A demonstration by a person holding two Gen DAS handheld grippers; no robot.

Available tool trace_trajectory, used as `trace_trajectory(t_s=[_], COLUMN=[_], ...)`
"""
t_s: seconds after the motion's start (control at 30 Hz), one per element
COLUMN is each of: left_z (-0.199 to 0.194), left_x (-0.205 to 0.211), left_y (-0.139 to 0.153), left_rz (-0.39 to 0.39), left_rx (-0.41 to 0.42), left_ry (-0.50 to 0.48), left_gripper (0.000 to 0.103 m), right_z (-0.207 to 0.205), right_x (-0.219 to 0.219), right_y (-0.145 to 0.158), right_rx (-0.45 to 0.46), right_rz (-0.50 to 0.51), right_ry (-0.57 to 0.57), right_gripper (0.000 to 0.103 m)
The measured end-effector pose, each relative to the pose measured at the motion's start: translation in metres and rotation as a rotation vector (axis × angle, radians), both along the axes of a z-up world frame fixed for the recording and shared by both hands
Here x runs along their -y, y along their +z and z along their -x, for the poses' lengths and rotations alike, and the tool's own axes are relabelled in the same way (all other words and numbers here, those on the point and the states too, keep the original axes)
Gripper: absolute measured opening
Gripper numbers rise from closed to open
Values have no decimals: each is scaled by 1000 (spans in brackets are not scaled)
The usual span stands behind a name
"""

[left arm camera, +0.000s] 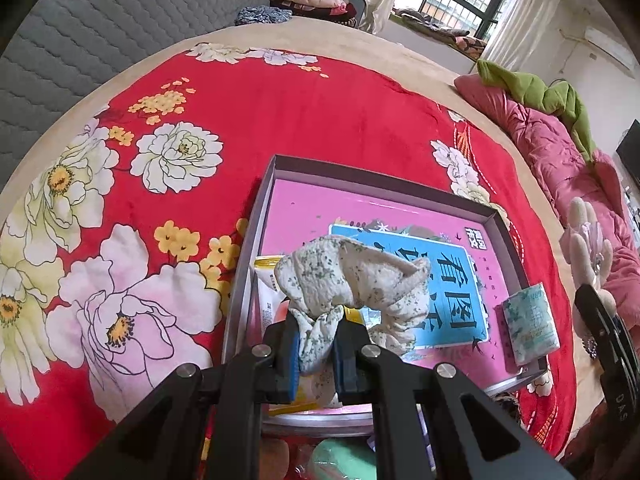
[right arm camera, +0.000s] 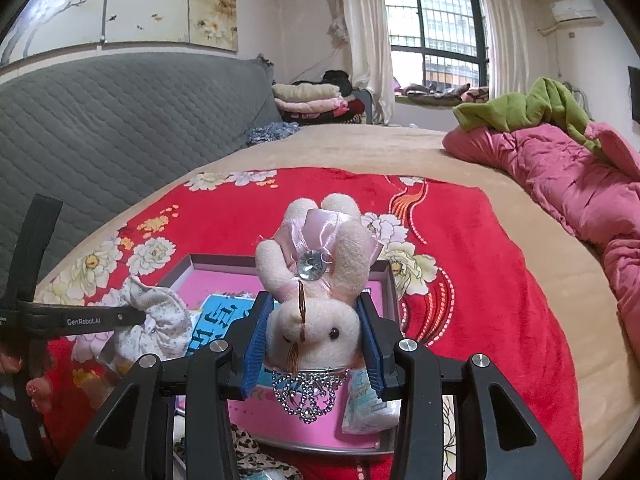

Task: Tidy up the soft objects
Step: 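Lower the scrunchie into the pink box with the left tool while the right tool lowers the bunny beside it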

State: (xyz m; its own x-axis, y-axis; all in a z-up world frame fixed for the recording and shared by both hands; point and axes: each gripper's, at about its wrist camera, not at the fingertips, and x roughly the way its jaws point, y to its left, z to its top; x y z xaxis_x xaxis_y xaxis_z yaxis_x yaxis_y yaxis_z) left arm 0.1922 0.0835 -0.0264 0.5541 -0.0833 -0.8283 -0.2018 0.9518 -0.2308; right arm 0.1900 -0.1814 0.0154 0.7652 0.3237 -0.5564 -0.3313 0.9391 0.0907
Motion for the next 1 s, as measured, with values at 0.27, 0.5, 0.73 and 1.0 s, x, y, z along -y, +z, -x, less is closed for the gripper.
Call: trace_trajectory(t_s=[0.27,0.5,0.73,1.0], left_z=[1,0,1,1], left_x=[3,1,4,6], left_y=[-7,-17,-20,-23], left_rz=[-12,-12,-19,-2], left_rx=[-9,-30,-38,-33], left_ry=[-11,-10,-13,-31], left_gripper=[13,13,13,13], right_z=[-5,-10,-9,-12], right_x=[-5,-14,-18,-18], right_y=[-17,-37,-45,-56], right_rx=[-61,-129,-158,-206], right_rz=[28,53,55,57], right_ry=[31,46,69,68], right_gripper=[43,43,43,43])
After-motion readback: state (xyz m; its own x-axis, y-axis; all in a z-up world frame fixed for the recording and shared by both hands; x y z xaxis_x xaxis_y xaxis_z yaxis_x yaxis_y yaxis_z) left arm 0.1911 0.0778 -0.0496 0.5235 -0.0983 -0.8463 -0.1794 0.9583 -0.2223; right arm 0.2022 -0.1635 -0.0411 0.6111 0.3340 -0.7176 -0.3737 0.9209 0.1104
